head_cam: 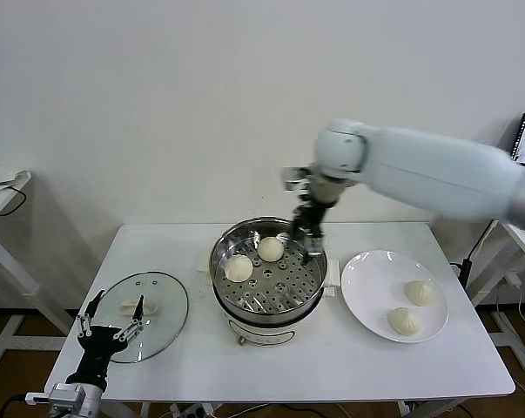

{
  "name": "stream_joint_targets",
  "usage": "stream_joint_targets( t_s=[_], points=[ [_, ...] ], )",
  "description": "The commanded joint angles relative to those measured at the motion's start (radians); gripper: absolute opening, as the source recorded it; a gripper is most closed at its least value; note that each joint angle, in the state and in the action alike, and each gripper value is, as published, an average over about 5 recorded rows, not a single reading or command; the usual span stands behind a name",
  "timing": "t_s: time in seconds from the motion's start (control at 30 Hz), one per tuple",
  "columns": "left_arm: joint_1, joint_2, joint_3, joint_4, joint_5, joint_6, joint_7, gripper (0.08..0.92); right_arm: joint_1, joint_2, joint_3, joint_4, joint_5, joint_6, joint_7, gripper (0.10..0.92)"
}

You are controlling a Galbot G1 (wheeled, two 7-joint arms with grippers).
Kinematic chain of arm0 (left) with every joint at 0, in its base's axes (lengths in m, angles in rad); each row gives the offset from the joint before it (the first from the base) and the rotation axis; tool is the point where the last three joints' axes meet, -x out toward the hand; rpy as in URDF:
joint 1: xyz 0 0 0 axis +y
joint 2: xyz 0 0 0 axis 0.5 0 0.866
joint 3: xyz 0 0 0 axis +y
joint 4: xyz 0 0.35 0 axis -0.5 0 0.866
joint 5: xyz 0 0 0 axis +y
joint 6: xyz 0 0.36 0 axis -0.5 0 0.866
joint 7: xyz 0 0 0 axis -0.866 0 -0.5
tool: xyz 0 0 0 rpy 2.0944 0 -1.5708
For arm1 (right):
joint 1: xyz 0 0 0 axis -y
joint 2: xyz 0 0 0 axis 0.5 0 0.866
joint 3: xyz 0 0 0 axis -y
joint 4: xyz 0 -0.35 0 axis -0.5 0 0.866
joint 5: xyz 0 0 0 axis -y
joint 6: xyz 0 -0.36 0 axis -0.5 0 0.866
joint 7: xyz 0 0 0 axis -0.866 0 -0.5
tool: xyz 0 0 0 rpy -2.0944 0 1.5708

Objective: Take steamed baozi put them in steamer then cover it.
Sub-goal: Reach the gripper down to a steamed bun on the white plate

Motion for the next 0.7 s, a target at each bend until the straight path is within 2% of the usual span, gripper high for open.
stream_joint_targets(
  t_s=[0.03, 0.37, 0.7],
  points=[
    [0.006, -0.005, 0.003, -0.01, 0.005, -0.002, -0.001, 0.823, -0.086, -0.383, 0.03, 0.129, -0.252, 0.113, -0.106, 0.823],
    [0.005, -0.013, 0.01, -0.005, 0.013, -0.004, -0.002, 0.823, -0.469, -0.432, 0.339, 0.038, -0.493, 0.188, -0.115, 0.823],
    [0.0, -0.014, 0.013, 0.005, 0.016, -0.005, -0.002, 0.823, -0.634, -0.377, 0.447, -0.042, -0.582, 0.205, -0.083, 0.823]
  ],
)
